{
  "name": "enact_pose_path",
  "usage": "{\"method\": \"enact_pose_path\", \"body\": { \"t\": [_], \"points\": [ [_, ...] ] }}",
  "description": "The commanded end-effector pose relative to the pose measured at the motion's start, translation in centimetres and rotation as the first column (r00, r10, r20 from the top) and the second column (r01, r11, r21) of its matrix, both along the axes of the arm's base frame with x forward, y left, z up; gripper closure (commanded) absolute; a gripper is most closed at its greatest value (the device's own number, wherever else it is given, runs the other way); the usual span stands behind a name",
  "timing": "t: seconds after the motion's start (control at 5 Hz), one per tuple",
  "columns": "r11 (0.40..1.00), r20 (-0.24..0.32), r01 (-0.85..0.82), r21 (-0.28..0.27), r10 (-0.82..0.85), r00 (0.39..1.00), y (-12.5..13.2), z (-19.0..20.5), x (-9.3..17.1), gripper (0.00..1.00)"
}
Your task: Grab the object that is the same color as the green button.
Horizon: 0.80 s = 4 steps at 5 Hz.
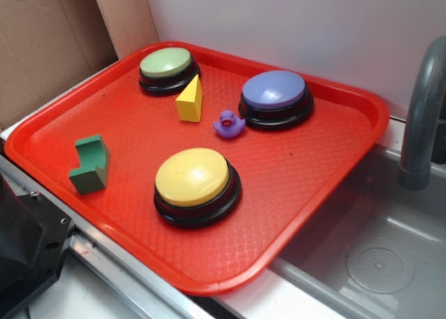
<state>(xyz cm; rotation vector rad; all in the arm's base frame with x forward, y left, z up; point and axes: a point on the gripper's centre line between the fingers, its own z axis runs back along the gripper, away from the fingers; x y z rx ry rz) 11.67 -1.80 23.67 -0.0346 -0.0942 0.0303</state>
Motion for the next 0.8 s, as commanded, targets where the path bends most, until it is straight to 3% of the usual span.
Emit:
{"method": "enact_pose_path", "body": {
  "t": [0.0,0.2,0.6],
  "points": [
    [1.000,0.000,0.000,0.000,0.000,1.000,0.0,0.0,0.0,0.00],
    [0.993,0.035,-0.115,0.008,0.115,0.993,0.3,-0.6,0.2,0.00],
    [0.909,0.032,-0.416,-0.036,0.417,0.908,2.2,-4.4,1.0,0.00]
  ]
}}
